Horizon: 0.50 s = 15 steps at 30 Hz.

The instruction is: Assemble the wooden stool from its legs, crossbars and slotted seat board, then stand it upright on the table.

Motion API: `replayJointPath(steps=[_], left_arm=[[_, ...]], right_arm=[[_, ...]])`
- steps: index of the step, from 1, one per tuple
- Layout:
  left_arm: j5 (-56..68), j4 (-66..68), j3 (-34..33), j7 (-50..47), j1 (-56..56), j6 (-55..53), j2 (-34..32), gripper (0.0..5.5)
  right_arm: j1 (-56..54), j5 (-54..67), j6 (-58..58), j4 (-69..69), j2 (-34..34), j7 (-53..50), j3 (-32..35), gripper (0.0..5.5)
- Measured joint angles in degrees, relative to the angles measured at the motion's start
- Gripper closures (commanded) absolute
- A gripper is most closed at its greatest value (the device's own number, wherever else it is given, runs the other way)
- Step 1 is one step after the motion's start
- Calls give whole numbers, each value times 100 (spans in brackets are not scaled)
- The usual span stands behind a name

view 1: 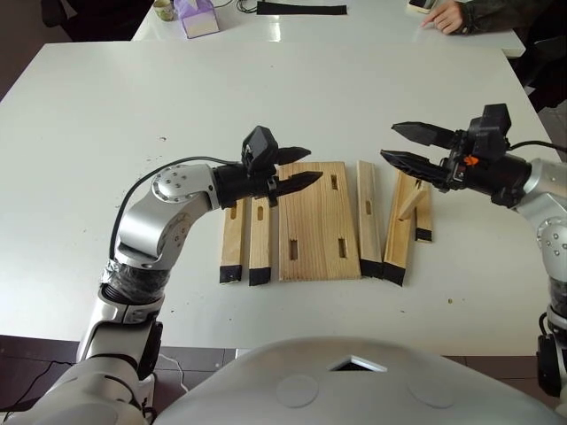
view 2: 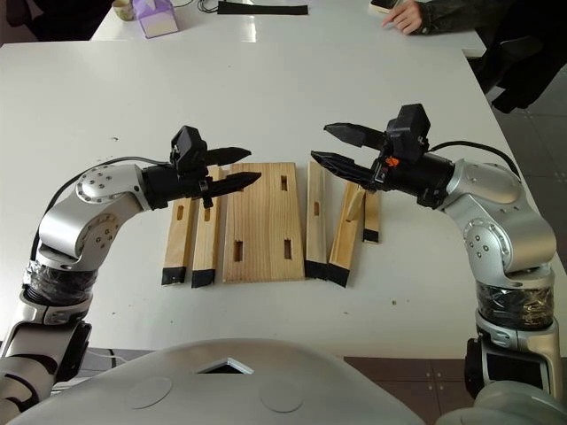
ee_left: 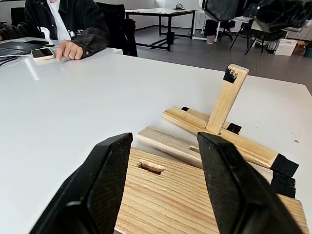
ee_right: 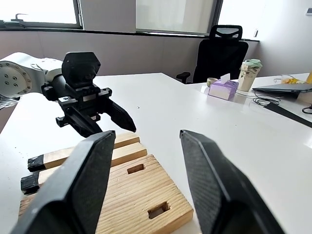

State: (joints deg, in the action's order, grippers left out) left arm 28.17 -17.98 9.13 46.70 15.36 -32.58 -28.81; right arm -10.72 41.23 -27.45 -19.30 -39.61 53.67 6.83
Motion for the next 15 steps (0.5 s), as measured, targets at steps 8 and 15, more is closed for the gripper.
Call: replayJointPath(steps=[8,15], left_arm=[[-91,83,27,11,123,104,56,303],[-91,92,26,86,109,185,64,303]], right_arm=[[-69,-384,153,599,117,241,-382,303],[273,-596,844,837,360,302,-452,303]])
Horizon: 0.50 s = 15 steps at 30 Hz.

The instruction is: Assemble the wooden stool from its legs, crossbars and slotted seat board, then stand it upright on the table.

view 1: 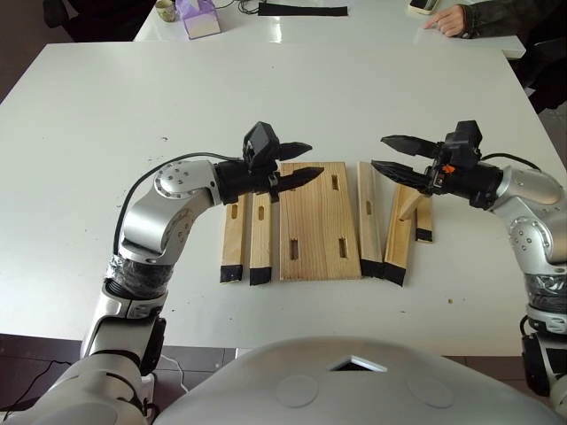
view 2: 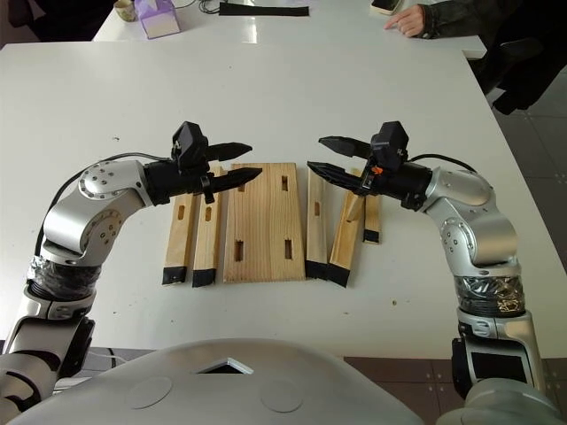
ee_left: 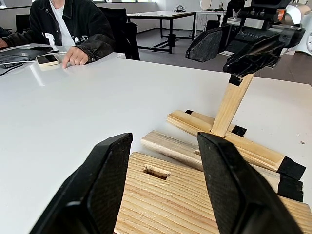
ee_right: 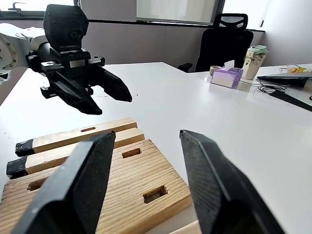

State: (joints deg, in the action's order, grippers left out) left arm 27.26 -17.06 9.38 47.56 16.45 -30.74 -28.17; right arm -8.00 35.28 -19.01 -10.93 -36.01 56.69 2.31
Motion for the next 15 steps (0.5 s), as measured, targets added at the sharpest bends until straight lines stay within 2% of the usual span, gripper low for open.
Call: replayJointPath(steps=[6,9,11,15], left_arm=[[8,11,-65,0,-29,8,-22,303],[51,11,-155,-28,-79,14,-18,303],[216,32,-512,-104,-172,-4,-28,303],[292,68,-764,-149,-194,-13,-72,303]], right_arm=[[-299,1258,-907,-1021,126,-860,639,303],[-688,2691,-1310,-1612,227,-1651,976,303],[-308,3449,-1722,-2390,153,-1843,912,303],[1135,2342,-1656,-2614,-326,-1272,355,303]])
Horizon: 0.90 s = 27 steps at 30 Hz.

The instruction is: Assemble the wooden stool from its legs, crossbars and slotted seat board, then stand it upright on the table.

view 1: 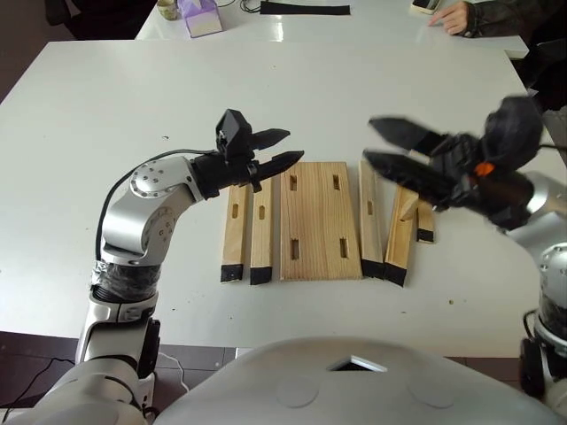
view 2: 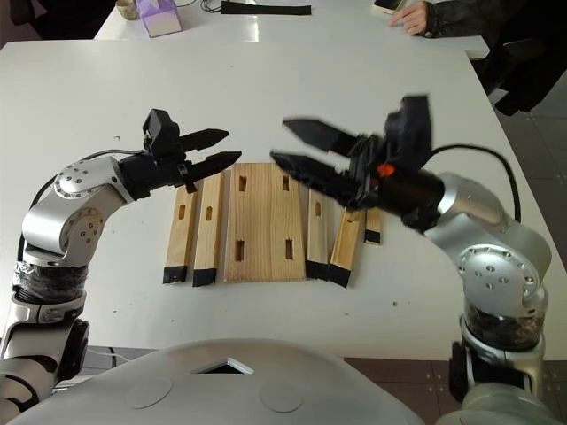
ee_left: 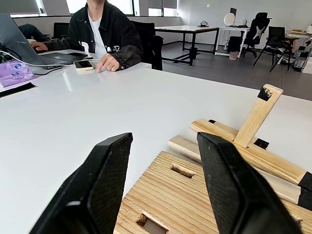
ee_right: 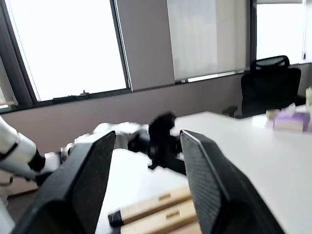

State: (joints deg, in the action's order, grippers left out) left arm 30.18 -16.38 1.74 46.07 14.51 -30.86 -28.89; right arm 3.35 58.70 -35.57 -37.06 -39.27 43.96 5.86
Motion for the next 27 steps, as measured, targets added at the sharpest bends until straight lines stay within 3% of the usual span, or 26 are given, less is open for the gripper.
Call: replayJointPath(steps=[4,8,15,27], left_arm=[[2,74,-156,-121,-17,-1,4,303],[-2,56,-153,-197,-86,1,44,303],[-10,47,-106,-240,-164,-4,50,303],[-18,253,76,-23,195,-82,16,303]], right_arm=[[1245,-1722,867,463,-551,868,-562,303],[1491,-2536,1501,719,-773,1449,-834,303],[1521,-3010,1990,1329,-1040,2030,-813,303],[1377,-3826,2557,2282,-1046,2103,-944,303]])
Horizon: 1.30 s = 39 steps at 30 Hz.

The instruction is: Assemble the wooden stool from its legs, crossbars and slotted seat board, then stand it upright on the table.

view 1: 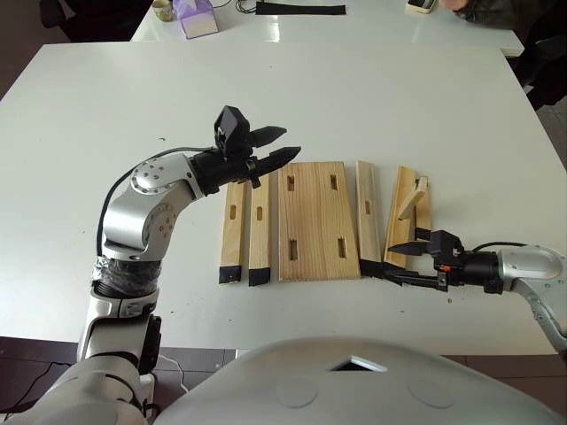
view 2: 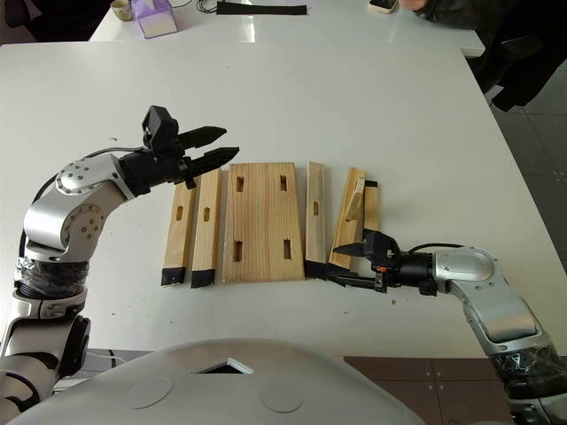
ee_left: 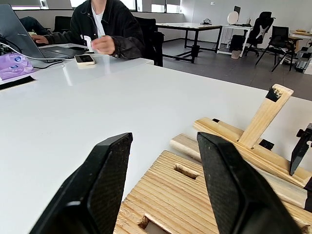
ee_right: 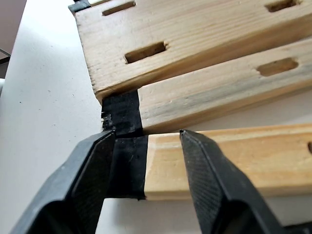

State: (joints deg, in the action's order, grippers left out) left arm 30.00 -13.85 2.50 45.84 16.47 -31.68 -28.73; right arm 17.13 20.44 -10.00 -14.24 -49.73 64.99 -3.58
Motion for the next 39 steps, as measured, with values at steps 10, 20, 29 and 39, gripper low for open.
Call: replayJointPath(steps=[10,20,29,39], left_arm=[[-39,160,3,187,139,2,-95,303],[-85,163,69,188,115,41,-77,303],[-89,177,192,288,114,99,-73,303],[-168,100,231,286,59,106,-22,303]], right_arm=[[76,-126,167,15,-184,10,380,303],[-240,190,-64,-519,180,-273,381,303],[-296,-436,-17,-119,290,-345,-243,303],[-359,-531,333,205,-66,-152,-180,303]])
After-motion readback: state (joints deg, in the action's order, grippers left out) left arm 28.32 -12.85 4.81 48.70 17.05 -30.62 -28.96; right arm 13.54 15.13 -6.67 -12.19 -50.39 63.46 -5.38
